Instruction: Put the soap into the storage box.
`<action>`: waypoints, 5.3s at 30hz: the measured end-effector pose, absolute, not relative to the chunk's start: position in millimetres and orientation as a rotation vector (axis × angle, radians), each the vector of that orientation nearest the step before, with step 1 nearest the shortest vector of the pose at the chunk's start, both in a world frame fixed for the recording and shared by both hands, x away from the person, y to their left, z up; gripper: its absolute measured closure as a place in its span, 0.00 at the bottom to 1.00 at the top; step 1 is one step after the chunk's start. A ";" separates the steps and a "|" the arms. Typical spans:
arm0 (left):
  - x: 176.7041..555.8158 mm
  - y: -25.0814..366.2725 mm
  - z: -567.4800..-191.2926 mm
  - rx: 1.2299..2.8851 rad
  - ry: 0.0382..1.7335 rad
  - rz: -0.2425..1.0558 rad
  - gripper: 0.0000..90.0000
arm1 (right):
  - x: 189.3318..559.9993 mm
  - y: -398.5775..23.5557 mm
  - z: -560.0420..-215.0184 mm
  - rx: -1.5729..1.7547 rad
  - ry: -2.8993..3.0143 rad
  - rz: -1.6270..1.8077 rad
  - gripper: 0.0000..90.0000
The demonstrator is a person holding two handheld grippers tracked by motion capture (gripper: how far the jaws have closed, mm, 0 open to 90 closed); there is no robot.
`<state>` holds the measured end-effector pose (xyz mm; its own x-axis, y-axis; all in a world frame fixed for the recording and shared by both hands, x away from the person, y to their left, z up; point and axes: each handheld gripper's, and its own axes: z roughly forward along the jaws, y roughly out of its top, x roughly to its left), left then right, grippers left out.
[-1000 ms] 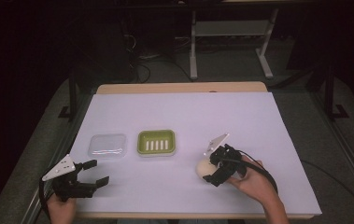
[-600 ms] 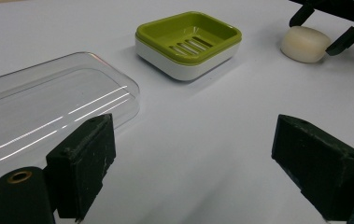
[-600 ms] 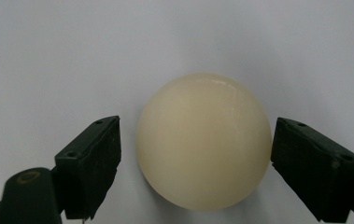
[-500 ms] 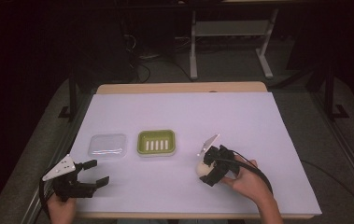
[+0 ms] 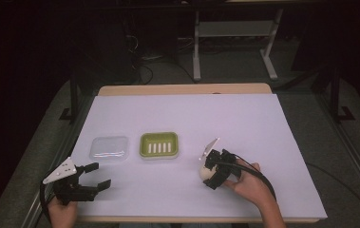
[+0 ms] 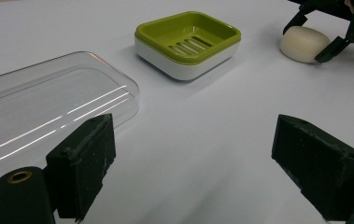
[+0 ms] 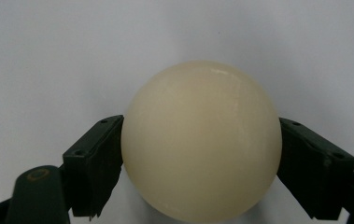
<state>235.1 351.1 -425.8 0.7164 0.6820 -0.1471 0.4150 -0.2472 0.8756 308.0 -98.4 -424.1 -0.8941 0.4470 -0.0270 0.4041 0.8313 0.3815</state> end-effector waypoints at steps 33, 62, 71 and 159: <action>235.1 351.7 -426.2 1.882 0.854 0.322 0.14 | 310.9 -89.9 -421.4 0.670 2.935 0.443 0.27; 234.3 351.1 -425.5 1.873 0.857 0.323 0.14 | 327.1 -70.2 -374.0 0.592 2.962 0.567 0.27; 233.9 351.6 -425.0 1.873 0.854 0.325 0.14 | 331.6 -58.1 -369.7 0.564 2.978 0.571 0.27; 233.8 354.2 -424.2 1.869 0.845 0.326 0.14 | 403.4 50.6 -339.7 0.420 2.994 0.560 0.27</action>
<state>233.8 354.2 -424.2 0.7177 0.6809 -0.1462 0.4062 -0.2388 0.8820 403.4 50.6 -339.7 -0.9605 0.2777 -0.0157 0.2532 0.8965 0.3636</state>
